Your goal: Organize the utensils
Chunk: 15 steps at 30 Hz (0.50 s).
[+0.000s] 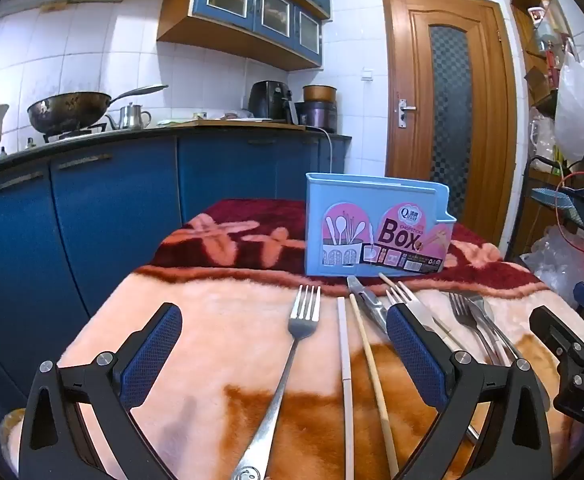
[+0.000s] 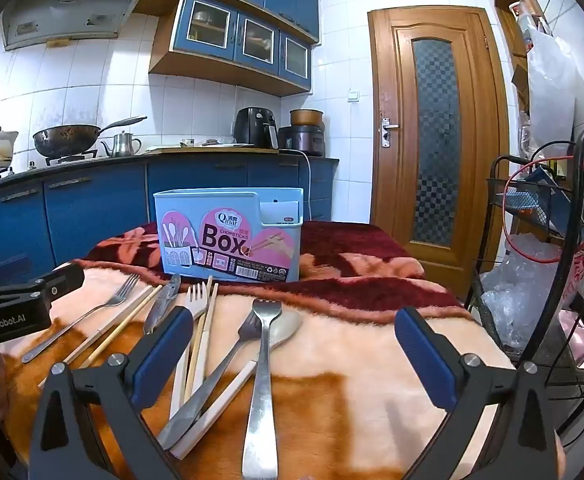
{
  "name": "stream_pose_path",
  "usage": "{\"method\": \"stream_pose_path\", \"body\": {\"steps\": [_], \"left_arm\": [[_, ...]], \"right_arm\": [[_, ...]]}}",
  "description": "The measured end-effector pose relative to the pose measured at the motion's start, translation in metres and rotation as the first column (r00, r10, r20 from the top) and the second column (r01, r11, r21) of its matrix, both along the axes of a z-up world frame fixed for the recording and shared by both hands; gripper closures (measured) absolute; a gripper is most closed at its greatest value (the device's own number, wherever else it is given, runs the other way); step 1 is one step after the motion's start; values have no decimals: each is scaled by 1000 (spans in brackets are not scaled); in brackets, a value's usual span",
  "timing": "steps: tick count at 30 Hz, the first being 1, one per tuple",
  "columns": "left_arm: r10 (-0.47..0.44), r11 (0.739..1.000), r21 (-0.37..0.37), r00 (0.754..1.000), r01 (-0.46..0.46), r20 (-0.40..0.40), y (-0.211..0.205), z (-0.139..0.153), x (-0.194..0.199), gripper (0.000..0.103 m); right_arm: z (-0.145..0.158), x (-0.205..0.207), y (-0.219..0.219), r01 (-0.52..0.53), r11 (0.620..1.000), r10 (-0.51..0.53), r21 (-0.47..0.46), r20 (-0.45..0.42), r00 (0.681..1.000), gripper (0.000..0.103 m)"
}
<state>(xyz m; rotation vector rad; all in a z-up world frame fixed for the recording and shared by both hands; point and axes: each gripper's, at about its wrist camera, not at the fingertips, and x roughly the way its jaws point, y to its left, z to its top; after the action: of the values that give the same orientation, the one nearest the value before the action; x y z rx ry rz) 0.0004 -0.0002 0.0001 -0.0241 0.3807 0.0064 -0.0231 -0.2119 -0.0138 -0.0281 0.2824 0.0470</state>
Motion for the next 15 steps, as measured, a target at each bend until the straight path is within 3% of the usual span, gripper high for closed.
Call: {"method": "stream_pose_path", "body": {"steps": [15], "left_arm": [[-8, 1000, 2, 1000, 8, 5, -1, -1, 3, 1]], "right_arm": [[-1, 1, -1, -3, 1000, 3, 7, 0, 1000, 0]]}}
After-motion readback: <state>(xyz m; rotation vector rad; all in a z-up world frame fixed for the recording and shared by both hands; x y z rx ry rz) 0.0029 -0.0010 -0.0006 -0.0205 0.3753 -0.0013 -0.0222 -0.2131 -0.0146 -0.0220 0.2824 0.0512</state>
